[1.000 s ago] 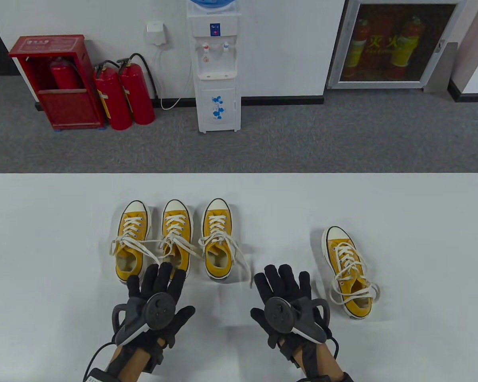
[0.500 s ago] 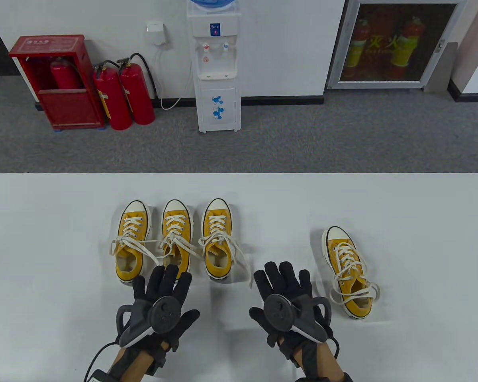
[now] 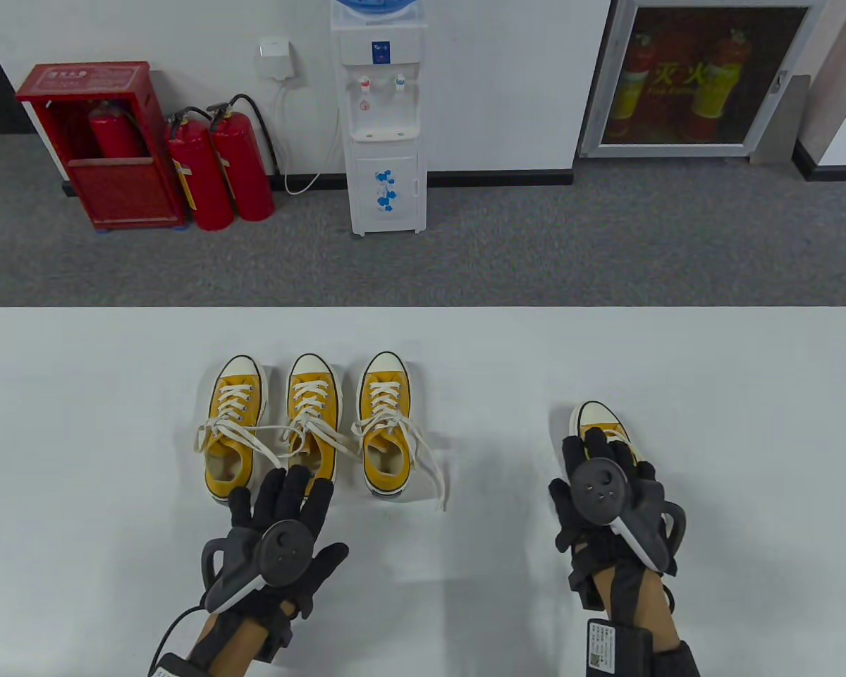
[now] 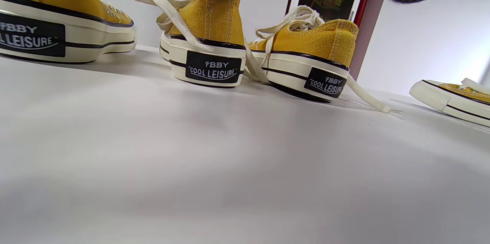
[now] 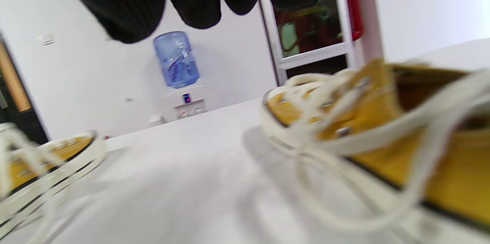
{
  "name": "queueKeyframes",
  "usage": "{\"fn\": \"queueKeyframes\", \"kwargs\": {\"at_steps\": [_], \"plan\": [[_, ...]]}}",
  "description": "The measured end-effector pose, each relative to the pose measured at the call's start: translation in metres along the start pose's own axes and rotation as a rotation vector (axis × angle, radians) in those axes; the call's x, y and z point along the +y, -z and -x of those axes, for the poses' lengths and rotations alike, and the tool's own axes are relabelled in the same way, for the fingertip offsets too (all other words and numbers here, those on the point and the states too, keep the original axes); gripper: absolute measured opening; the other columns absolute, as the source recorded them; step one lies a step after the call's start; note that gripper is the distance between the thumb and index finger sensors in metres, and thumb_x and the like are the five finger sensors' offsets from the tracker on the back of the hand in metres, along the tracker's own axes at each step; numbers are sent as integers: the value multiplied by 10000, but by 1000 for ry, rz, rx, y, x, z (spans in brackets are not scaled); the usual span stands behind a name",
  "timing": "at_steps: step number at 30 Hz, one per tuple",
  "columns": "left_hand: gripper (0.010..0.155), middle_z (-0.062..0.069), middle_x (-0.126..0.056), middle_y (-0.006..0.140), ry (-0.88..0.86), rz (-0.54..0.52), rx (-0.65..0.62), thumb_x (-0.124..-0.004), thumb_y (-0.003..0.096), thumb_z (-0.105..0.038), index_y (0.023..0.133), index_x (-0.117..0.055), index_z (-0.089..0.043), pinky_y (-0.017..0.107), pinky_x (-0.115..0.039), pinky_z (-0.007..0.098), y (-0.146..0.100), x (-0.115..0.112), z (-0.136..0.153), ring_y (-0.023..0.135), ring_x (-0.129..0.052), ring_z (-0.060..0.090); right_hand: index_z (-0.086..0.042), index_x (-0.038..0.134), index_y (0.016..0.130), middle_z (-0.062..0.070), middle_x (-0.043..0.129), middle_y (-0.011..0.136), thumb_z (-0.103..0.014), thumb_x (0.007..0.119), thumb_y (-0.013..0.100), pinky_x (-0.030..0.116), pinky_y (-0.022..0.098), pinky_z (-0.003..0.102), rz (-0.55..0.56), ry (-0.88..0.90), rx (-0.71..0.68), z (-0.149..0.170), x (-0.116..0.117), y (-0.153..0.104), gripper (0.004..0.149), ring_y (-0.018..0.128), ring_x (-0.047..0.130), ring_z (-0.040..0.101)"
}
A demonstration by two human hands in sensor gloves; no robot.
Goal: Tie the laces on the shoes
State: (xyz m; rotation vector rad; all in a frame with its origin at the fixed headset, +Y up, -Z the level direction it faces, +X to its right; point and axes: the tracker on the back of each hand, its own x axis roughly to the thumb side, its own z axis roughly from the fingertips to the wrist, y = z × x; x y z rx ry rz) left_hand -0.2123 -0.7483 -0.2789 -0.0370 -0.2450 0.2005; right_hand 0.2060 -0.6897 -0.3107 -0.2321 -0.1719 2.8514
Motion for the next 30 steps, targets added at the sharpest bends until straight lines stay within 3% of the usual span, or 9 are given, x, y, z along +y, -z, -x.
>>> {"fn": "queueKeyframes", "kwargs": {"at_steps": [10, 23, 26, 30], "plan": [[878, 77, -153, 1259, 10, -1, -3, -658, 440, -678, 1149, -276, -326, 703, -79, 797, 0, 0, 0, 1180, -166, 456, -215, 623, 1043, 52, 501, 1138, -319, 774, 454, 441, 737, 665, -60, -72, 170, 59, -4, 13, 616, 1009, 657, 390], [877, 79, -157, 1258, 5, 1, 5, -659, 441, -677, 1149, -281, -324, 702, -81, 799, 0, 0, 1, 1178, -171, 458, -209, 629, 1028, 58, 664, 1055, -325, 895, 404, 614, 681, 582, -236, -231, 212, 64, 24, 31, 688, 761, 892, 274], [874, 80, -156, 1259, 5, 1, 4, -659, 442, -677, 1148, -282, -325, 702, -81, 799, 0, 0, 0, 1177, -171, 460, -189, 777, 941, 61, 853, 894, -357, 885, 402, 718, 587, 539, -110, -236, 163, 68, 23, 34, 575, 562, 976, 223], [875, 79, -158, 1259, 9, 5, 3, -659, 442, -676, 1150, -285, -323, 703, -81, 799, 0, -1, 0, 1177, -172, 459, -174, 866, 863, 60, 942, 764, -392, 856, 412, 811, 477, 482, -89, -202, 198, 72, 21, 37, 501, 384, 1009, 156]]}}
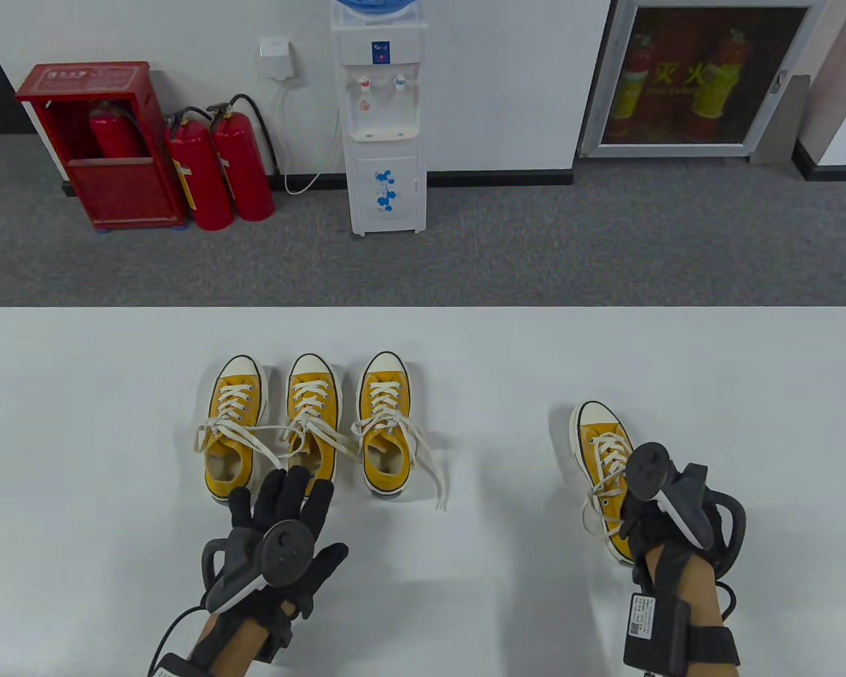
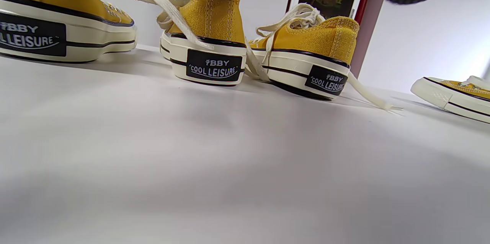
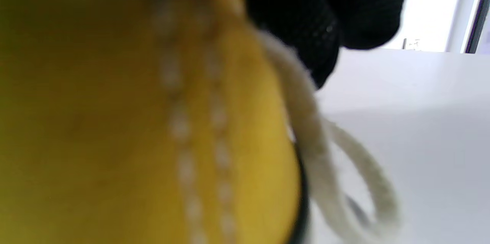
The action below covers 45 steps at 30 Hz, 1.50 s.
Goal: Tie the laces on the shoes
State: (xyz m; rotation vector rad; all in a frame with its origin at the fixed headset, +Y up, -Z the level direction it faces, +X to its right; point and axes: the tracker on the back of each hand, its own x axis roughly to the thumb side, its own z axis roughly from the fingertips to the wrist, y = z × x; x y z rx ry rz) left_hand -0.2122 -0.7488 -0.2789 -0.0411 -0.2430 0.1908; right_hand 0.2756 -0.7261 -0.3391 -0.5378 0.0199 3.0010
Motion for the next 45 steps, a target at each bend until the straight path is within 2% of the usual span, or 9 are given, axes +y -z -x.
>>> {"fn": "queueKeyframes", "kwargs": {"at_steps": [4, 8, 13, 22, 27, 29, 33, 45], "plan": [[874, 82, -158, 1259, 0, 2, 4, -658, 443, -676, 1149, -285, -323, 702, -81, 799, 0, 0, 0, 1177, -169, 460, -165, 901, 829, 53, 974, 706, -377, 869, 408, 896, 392, 418, -7, 54, -4, 1, -4, 1, 473, 298, 1051, 99], [872, 81, -161, 1259, -6, 4, 9, -659, 442, -675, 1149, -289, -322, 702, -82, 799, 0, 0, 1, 1178, -173, 459, -113, 926, 797, 86, 982, 657, -351, 879, 405, 964, 326, 356, 60, 196, -17, 0, -7, -3, 462, 216, 1062, 34], [868, 83, -161, 1258, -10, 5, 15, -659, 446, -672, 1149, -289, -320, 701, -82, 800, 0, 0, 2, 1176, -172, 462, -87, 926, 790, 102, 981, 645, -343, 884, 409, 996, 296, 335, 69, 321, -33, -9, -17, -16, 461, 202, 1088, 13], [862, 84, -162, 1257, -23, 5, 28, -660, 448, -666, 1146, -289, -323, 701, -84, 799, 1, 2, 5, 1175, -175, 462, -83, 916, 753, 59, 974, 547, -413, 869, 420, 1020, 175, 236, 153, 363, -195, -69, -45, -71, 471, 80, 1037, -94], [865, 87, -161, 1256, -29, 3, 26, -660, 448, -665, 1149, -291, -316, 700, -86, 800, 0, 2, 6, 1173, -176, 465, -92, 923, 742, 40, 980, 525, -430, 876, 415, 1028, 190, 235, 190, 315, -307, -112, -49, -108, 473, 58, 1033, -103], [864, 88, -160, 1256, -32, -3, 25, -660, 449, -665, 1148, -291, -317, 700, -86, 800, 0, 2, 6, 1173, -178, 466, -89, 926, 741, 38, 983, 517, -429, 880, 414, 1030, 184, 234, 197, 293, -328, -131, -47, -124, 474, 53, 1035, -103], [865, 89, -155, 1254, -39, -7, 23, -660, 450, -664, 1148, -287, -315, 698, -86, 801, 0, 2, 7, 1173, -177, 465, -86, 929, 735, 37, 986, 511, -429, 880, 413, 1031, 177, 231, 209, 254, -336, -152, -38, -138, 473, 47, 1036, -105], [867, 89, -145, 1253, -39, -16, 21, -660, 449, -665, 1148, -283, -315, 698, -85, 801, -1, 2, 8, 1172, -173, 464, -83, 926, 737, 42, 984, 518, -425, 877, 414, 1035, 179, 225, 149, 201, -320, -171, 10, -143, 473, 54, 1046, -109]]}}
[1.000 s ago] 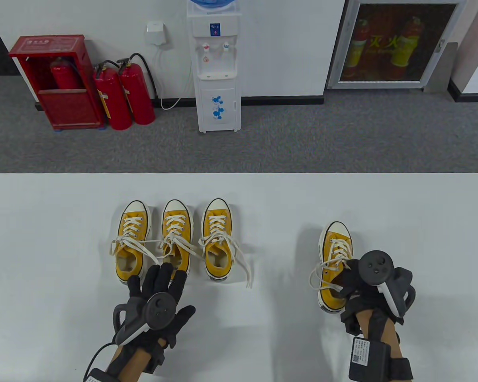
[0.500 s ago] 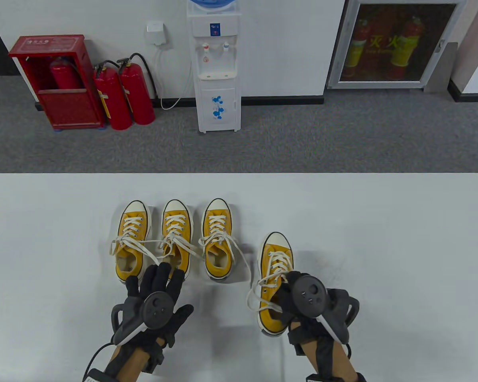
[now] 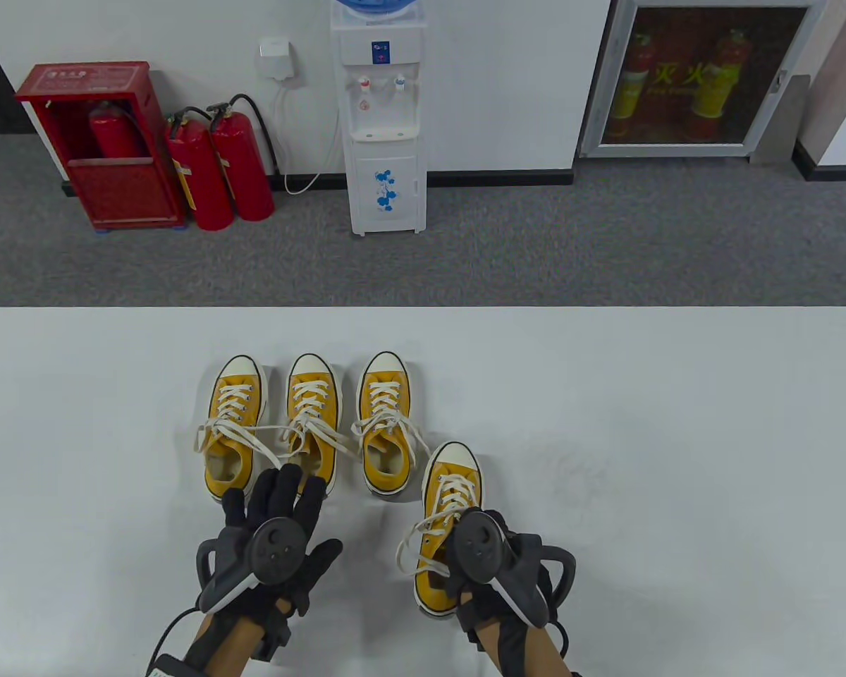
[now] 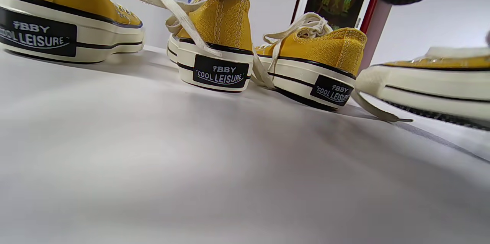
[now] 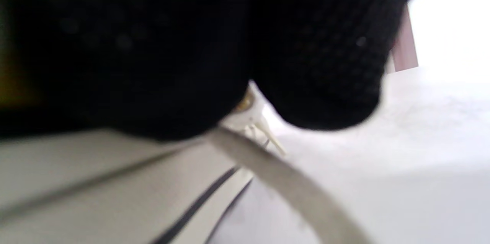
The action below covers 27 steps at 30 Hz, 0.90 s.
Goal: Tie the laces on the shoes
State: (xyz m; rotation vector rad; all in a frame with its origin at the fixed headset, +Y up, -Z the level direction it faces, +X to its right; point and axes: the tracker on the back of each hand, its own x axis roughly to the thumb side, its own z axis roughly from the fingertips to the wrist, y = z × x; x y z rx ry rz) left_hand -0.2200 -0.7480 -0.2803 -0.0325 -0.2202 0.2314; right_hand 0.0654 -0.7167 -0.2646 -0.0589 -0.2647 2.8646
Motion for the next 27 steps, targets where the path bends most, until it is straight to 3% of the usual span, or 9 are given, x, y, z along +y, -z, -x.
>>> {"fn": "queueKeyframes", "kwargs": {"at_steps": [8, 11, 17, 21, 27], "plan": [[868, 89, -147, 1253, 2, 12, 7, -660, 449, -664, 1148, -284, -314, 697, -84, 801, 0, -1, 0, 1171, -173, 466, -85, 900, 762, 51, 967, 565, -415, 883, 408, 1037, 235, 268, -124, 72, -8, 0, 24, -8, 484, 129, 1102, -59], [869, 90, -148, 1252, 6, 17, 8, -660, 449, -665, 1149, -284, -313, 697, -84, 801, 0, -1, 0, 1171, -171, 467, -92, 873, 782, 51, 946, 594, -425, 865, 410, 1017, 269, 289, -145, 67, -2, 0, 24, -8, 498, 152, 1085, -49], [870, 89, -147, 1253, 4, 18, 7, -660, 449, -666, 1149, -283, -313, 697, -83, 801, 0, -1, 0, 1171, -170, 466, -128, 805, 870, 52, 889, 730, -511, 855, 394, 900, 416, 415, -248, 122, 12, 7, 18, -4, 612, 339, 1069, 89], [868, 90, -149, 1252, 3, 16, 6, -660, 449, -664, 1149, -285, -313, 696, -84, 801, 1, -1, 0, 1171, -172, 467, -140, 784, 920, 65, 866, 813, -509, 852, 397, 831, 492, 477, -239, 177, 1, 10, 5, -2, 644, 454, 1044, 156], [867, 90, -146, 1253, 3, 16, 3, -660, 449, -665, 1148, -284, -315, 698, -84, 801, 1, -1, 0, 1172, -170, 465, -193, 831, 910, 77, 850, 874, -423, 836, 424, 754, 565, 538, -152, 235, -31, 13, -14, 2, 538, 586, 1005, 234]]}}
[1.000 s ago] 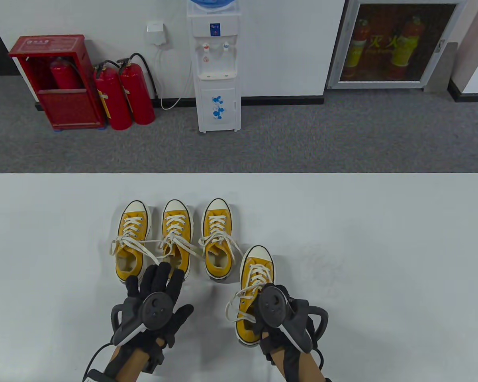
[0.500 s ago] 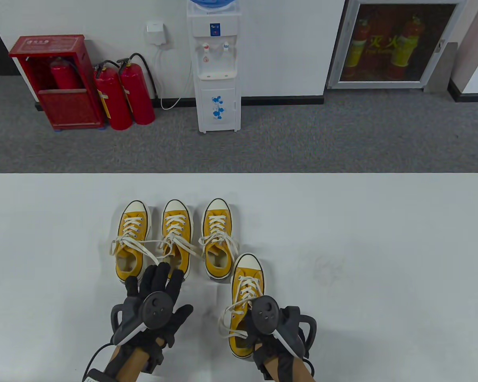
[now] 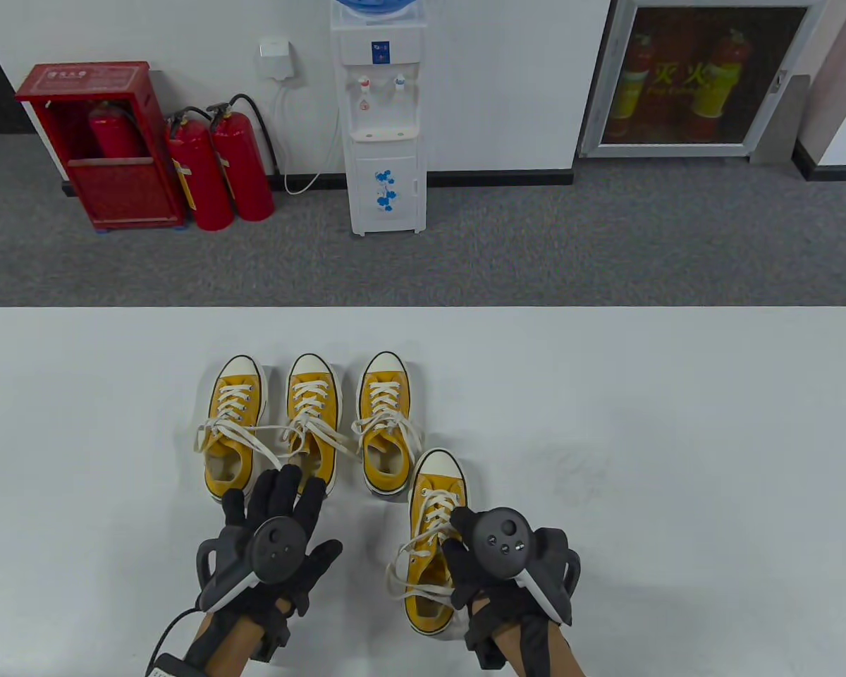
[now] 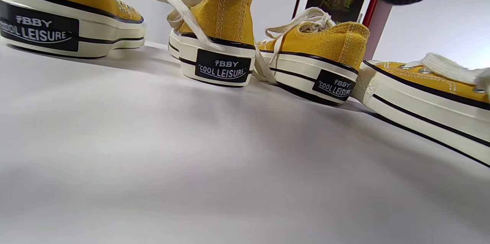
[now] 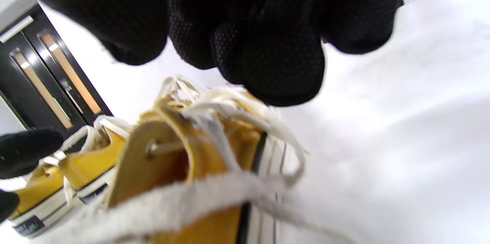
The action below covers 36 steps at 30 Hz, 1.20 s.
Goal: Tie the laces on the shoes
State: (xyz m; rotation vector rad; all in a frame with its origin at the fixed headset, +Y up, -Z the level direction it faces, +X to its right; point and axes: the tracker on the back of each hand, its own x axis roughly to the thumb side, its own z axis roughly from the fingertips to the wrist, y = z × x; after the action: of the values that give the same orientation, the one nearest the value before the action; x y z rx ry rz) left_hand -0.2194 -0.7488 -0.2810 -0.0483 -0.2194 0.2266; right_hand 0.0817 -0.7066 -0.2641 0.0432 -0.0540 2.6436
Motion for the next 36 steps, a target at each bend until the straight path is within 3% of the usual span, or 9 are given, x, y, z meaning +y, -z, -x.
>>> {"fn": "queueKeyframes", "kwargs": {"at_steps": [6, 17, 24, 31, 36], "plan": [[867, 89, -149, 1253, 2, 0, -4, -660, 449, -665, 1148, -286, -315, 698, -86, 801, 0, 0, -1, 1172, -173, 465, -226, 880, 875, 79, 795, 929, -364, 862, 418, 695, 605, 563, 3, -41, 0, -5, -3, 13, 478, 666, 943, 259], [867, 88, -147, 1253, 4, 3, -2, -660, 449, -664, 1149, -286, -314, 698, -84, 801, 0, -1, 0, 1172, -172, 465, -235, 876, 865, 78, 700, 958, -387, 931, 378, 643, 619, 551, -234, -198, 43, -27, 26, 47, 514, 681, 847, 238], [867, 88, -148, 1253, 4, 3, -1, -660, 449, -665, 1148, -285, -315, 698, -83, 801, 0, -1, 0, 1173, -170, 464, -202, 959, 742, 64, 754, 905, -330, 937, 364, 657, 606, 545, -177, -294, -29, -40, 35, 45, 399, 640, 867, 226], [866, 88, -149, 1253, 0, 1, -2, -659, 450, -665, 1148, -286, -315, 699, -85, 800, 0, -1, 0, 1172, -172, 464, -169, 905, 766, 69, 718, 927, -319, 878, 380, 662, 579, 524, -150, -126, -38, -44, 3, 41, 415, 638, 852, 223], [867, 88, -148, 1253, 1, 2, -2, -659, 449, -666, 1148, -285, -316, 700, -86, 800, 0, -1, 0, 1173, -174, 463, -170, 886, 775, 79, 745, 914, -323, 861, 388, 743, 481, 472, -85, -31, -54, -42, -31, 35, 417, 502, 913, 179]]}}
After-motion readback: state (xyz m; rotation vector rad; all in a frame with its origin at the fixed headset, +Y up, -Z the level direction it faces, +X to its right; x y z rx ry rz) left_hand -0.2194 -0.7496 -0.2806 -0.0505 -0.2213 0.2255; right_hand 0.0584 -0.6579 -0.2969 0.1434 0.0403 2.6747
